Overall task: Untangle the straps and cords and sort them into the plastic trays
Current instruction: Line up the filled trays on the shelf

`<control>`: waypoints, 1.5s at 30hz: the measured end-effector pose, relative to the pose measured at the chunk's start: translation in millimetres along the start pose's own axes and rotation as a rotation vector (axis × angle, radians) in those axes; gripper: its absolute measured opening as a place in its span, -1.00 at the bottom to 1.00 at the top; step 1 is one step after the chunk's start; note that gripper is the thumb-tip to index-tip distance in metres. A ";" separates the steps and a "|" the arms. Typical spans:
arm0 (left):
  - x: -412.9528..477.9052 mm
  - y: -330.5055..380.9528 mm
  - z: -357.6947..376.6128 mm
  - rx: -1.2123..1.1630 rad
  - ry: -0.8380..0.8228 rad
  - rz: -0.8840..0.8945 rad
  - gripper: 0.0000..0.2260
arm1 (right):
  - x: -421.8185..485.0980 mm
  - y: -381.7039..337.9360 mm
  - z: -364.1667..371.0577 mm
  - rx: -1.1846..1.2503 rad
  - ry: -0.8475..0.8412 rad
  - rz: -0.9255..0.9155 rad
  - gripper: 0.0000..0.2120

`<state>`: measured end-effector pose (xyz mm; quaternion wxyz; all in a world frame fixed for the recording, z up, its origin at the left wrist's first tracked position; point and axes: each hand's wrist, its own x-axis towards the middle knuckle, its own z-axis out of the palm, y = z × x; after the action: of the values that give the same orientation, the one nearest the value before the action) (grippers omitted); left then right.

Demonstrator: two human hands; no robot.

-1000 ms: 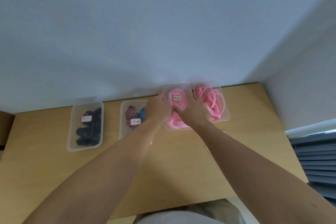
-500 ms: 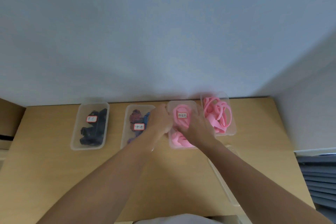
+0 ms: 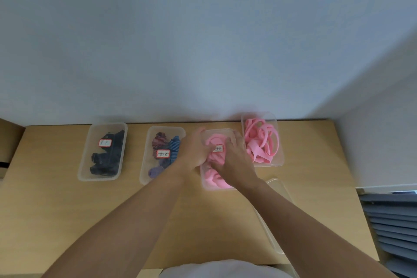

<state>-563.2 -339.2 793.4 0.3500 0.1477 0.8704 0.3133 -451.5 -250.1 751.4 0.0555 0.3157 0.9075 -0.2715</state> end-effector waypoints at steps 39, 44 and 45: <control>-56.8 -69.2 65.0 -0.546 0.266 -0.095 -0.72 | 22.8 11.6 15.0 -0.458 0.009 -0.419 -0.29; -56.7 -73.5 71.0 0.080 0.244 0.138 -0.44 | 20.9 11.1 15.7 -0.436 0.046 -0.438 -0.37; -57.8 -73.9 71.0 0.132 0.236 0.144 -0.42 | 20.8 11.5 15.7 -0.422 0.052 -0.447 -0.38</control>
<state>-475.0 -391.5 735.6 0.2114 0.1945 0.9114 0.2948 -462.2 -239.6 727.2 0.0356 0.0964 0.9919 -0.0747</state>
